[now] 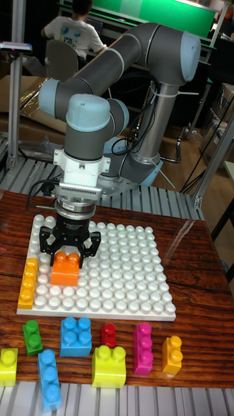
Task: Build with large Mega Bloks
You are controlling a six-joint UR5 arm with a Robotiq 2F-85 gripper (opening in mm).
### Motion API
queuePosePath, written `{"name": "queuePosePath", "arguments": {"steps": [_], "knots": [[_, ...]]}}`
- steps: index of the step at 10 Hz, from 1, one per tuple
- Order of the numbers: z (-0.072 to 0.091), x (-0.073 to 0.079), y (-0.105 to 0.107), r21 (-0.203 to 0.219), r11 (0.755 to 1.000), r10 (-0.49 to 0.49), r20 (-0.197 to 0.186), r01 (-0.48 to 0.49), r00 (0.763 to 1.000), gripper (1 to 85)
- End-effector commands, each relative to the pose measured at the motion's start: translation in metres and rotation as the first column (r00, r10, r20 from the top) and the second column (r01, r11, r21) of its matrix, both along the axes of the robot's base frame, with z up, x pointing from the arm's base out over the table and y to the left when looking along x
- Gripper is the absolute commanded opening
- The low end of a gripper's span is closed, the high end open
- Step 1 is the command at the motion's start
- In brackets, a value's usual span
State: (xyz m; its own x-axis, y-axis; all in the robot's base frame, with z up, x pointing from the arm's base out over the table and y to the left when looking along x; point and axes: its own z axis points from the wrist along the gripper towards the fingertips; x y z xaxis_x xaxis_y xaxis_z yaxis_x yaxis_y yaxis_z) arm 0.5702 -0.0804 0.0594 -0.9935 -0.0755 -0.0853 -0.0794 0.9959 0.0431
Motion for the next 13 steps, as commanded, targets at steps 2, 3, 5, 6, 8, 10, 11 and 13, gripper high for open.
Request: {"name": "queuePosePath", "arguments": {"steps": [2,3,5,6,8,10,11,13], "knots": [[-0.004,0.002,-0.003,0.007,1.0,0.013,0.011,-0.013,1.0,1.0],[-0.006,0.003,-0.004,0.013,1.0,0.023,0.018,-0.024,1.0,1.0],[-0.006,0.004,-0.002,0.021,0.999,0.031,0.022,-0.031,0.999,1.0],[-0.006,0.005,-0.001,0.023,0.999,0.03,0.03,-0.031,0.999,1.0],[-0.013,0.009,0.002,0.022,1.0,0.018,0.046,-0.019,0.999,1.0],[-0.024,0.013,0.002,0.015,1.0,0.013,0.058,-0.014,0.998,1.0],[-0.025,0.013,-0.001,0.013,1.0,0.018,0.056,-0.019,0.998,1.0],[-0.025,0.012,-0.003,0.011,1.0,0.02,0.055,-0.021,0.998,1.0]]}}
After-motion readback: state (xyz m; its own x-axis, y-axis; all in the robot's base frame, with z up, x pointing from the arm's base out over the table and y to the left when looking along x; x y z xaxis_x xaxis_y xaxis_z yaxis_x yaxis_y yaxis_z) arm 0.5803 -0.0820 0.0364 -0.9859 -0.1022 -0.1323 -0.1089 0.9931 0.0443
